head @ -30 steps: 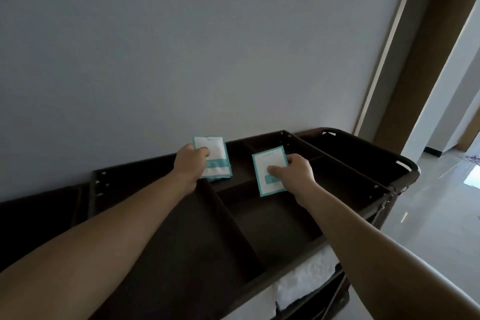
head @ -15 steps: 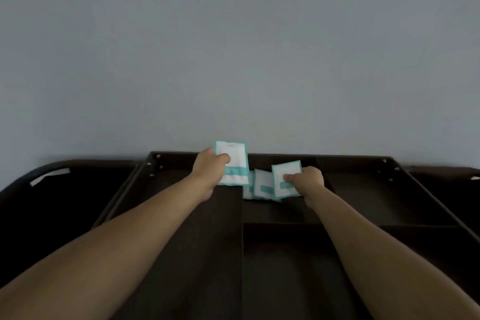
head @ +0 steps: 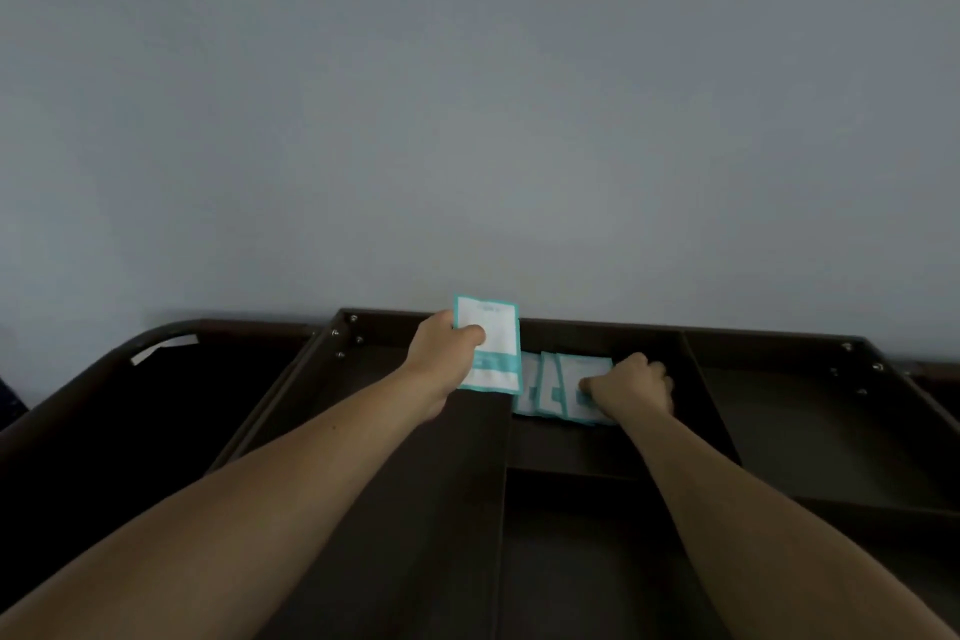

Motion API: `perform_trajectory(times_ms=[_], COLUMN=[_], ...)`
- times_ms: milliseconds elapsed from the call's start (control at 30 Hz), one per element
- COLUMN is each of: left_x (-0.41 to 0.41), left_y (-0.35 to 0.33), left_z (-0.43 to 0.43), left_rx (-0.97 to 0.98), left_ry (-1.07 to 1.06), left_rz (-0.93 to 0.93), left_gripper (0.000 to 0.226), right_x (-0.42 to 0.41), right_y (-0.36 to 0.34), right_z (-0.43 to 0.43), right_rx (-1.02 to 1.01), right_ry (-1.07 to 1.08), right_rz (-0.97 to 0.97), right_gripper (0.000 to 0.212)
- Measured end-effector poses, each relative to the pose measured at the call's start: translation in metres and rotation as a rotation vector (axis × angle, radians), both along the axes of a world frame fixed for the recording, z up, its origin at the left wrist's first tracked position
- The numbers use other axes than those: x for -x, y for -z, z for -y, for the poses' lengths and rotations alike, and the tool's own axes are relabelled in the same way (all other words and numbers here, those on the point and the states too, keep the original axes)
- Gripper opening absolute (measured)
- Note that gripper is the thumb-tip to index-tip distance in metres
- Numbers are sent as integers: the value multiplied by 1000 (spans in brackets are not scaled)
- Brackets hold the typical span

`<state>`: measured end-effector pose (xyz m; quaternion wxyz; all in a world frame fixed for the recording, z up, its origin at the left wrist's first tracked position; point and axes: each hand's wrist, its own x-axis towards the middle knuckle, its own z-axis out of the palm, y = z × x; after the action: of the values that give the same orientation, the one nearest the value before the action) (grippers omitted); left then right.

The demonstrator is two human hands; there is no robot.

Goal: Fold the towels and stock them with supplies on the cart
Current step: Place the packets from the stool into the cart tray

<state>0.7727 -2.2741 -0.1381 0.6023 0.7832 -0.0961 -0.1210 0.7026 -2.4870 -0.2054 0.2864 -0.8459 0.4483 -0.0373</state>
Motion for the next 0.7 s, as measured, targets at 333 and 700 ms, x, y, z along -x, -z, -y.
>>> perform_trajectory(times_ms=[333,700], left_x=[0,16], left_y=[-5,1], left_z=[32,50], left_rx=[39,46], left_ry=[40,187], left_rz=[35,-107], left_gripper=[16,8], right_x=[14,30], right_y=[-64,-40], right_z=[-36,3], right_rx=[-438,-415], right_ry=[-295,-37], right_rz=[501,578], right_gripper=[37,7])
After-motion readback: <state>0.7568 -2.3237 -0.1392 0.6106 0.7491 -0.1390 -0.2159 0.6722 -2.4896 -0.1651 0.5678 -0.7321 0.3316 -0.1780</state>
